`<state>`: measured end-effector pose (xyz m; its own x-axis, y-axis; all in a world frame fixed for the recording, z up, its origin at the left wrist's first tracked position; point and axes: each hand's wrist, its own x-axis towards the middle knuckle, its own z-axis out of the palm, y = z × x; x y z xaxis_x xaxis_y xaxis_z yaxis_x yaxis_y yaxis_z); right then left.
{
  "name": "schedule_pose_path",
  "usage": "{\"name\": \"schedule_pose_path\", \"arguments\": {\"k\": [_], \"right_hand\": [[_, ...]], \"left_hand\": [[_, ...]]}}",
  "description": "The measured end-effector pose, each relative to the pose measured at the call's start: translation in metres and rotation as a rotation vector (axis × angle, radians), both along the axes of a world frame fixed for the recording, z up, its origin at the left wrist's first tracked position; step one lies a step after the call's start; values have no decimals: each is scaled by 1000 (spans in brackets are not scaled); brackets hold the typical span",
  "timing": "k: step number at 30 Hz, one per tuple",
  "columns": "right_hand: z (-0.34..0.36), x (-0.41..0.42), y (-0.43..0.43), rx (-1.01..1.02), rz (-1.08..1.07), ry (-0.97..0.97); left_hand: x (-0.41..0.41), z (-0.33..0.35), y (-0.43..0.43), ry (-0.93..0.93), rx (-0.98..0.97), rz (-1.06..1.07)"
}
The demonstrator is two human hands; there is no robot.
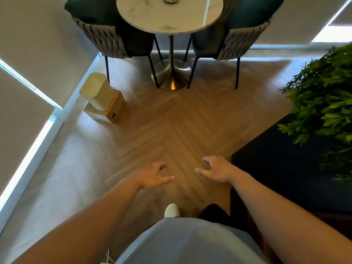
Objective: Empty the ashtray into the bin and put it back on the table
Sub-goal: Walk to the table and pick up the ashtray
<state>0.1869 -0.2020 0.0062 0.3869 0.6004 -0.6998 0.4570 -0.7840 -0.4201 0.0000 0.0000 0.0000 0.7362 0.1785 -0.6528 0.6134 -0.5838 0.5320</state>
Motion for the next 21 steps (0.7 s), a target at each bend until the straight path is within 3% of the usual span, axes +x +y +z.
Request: {"name": "schedule_pose_path", "arguments": {"k": [8, 14, 21], "right_hand": [[-11, 16, 15, 15, -62, 31], [-19, 96, 63, 18, -38, 26], [-30, 127, 77, -27, -3, 66]], "left_hand": [[15, -4, 21, 45, -28, 14], [88, -2, 64, 69, -45, 81], [122, -5, 80, 100, -44, 86]]}}
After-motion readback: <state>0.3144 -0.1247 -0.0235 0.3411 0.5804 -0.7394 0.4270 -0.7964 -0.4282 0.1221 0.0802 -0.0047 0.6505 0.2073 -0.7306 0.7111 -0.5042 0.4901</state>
